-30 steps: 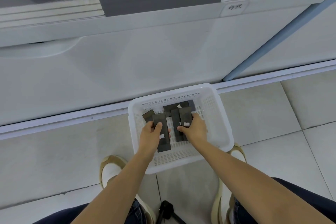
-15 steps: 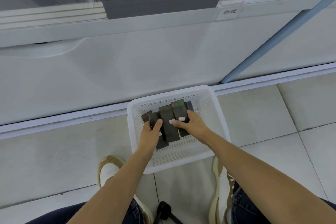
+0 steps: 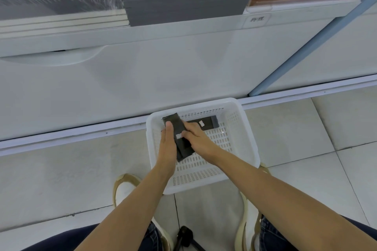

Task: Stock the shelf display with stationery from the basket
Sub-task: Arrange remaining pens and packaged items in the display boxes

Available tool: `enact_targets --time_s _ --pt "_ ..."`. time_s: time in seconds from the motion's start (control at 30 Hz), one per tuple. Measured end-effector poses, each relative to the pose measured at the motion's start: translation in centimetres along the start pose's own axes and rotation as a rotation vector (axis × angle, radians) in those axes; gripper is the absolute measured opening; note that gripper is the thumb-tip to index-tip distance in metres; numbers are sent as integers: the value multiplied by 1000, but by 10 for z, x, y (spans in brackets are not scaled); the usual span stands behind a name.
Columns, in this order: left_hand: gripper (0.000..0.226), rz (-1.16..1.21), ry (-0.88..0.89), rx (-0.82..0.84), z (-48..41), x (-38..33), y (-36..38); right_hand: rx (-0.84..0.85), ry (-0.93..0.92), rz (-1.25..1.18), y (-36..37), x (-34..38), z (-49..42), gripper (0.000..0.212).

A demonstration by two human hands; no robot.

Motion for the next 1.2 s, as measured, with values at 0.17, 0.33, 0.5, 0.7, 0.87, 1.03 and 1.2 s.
enact_targets --time_s 0.17,0.33,0.5,0.7,0.87,1.03,1.2 --pt "15 -126 155 -124 -2 -12 -23 -141 -27 131 -14 -7 -7 34" --pt "10 -120 238 -203 -6 -29 -55 -358 -22 687 -56 -33 -16 33" --pt "11 -141 248 -170 -3 -30 -73 -356 8 1120 -56 -57 -24 45" --pt "21 -116 221 -134 1 -30 -91 -272 55 649 -49 -57 -20 44" --pt "26 -56 174 -161 3 -24 -99 -101 88 438 -6 -50 -28 50" --pt "29 -17 171 -148 4 -21 -101 -339 67 639 36 -59 -28 47" --pt "29 -8 155 -131 3 -17 -100 -417 122 688 48 -63 -27 52"
Point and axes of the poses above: each hand's wrist, its own z-axis away from the middle knuckle, its own y-axis out of the palm, x = y × z, the point moved 2 cm from there along -z, towards the middle knuckle, and after that the axes turned 1 degree about -z, right-handed, at the moved point
